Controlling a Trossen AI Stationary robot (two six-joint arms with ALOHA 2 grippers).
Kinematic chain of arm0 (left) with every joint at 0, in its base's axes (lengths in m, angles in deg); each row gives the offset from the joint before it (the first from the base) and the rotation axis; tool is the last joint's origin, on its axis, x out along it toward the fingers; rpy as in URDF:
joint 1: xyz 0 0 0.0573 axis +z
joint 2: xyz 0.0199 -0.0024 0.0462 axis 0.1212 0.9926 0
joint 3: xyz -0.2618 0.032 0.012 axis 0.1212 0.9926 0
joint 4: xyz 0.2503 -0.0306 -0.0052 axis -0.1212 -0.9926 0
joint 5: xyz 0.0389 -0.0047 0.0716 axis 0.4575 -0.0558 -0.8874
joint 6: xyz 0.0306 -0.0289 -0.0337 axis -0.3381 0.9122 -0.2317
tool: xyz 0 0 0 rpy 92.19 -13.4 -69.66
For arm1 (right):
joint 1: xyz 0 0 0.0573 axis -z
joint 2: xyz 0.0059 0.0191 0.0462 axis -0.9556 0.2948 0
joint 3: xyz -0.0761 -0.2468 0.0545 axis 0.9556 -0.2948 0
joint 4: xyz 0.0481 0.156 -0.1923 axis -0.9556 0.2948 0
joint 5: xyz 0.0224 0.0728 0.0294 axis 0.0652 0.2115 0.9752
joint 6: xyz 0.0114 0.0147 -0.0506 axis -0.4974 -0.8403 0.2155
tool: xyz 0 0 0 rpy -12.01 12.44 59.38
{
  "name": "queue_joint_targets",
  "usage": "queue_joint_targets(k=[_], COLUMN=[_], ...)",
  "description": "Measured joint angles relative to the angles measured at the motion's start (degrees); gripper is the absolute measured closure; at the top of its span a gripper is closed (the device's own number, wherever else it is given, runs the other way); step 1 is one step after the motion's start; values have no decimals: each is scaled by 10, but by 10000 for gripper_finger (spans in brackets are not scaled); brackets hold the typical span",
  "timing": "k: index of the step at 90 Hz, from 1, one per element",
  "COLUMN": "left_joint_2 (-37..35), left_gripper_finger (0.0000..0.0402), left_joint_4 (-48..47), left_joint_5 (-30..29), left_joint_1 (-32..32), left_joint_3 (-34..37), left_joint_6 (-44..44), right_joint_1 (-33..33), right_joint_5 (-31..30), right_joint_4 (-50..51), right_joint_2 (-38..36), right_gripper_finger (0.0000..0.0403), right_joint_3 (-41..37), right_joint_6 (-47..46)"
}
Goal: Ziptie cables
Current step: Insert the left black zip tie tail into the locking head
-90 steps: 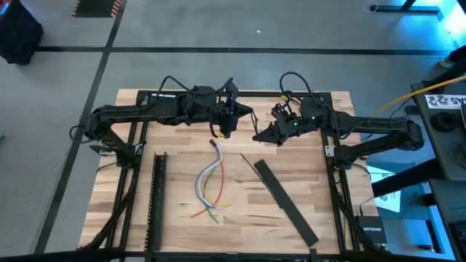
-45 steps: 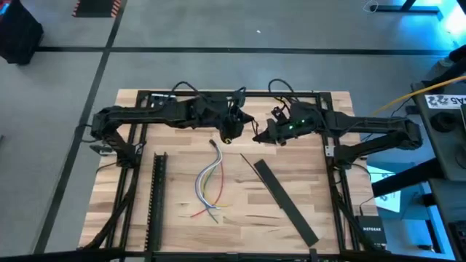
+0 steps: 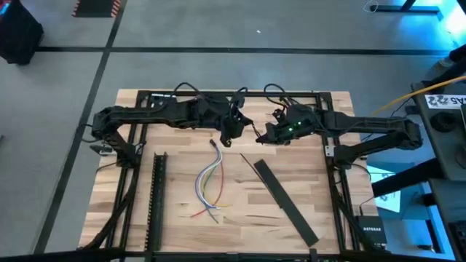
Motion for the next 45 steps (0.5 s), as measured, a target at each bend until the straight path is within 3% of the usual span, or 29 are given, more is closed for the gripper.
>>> queue_joint_targets(k=[25,45], left_joint_2=[3,4], left_gripper_finger=[401,401], left_joint_4=[1,2], left_joint_5=[10,-27], left_joint_1=[-11,-2], left_joint_3=[0,0], left_joint_6=[-7,-22], right_joint_1=[0,-25], right_joint_5=[-19,11], right_joint_4=[1,-49], right_joint_2=[6,7], right_gripper_finger=[403,403], right_joint_3=[-1,0], right_joint_6=[27,1])
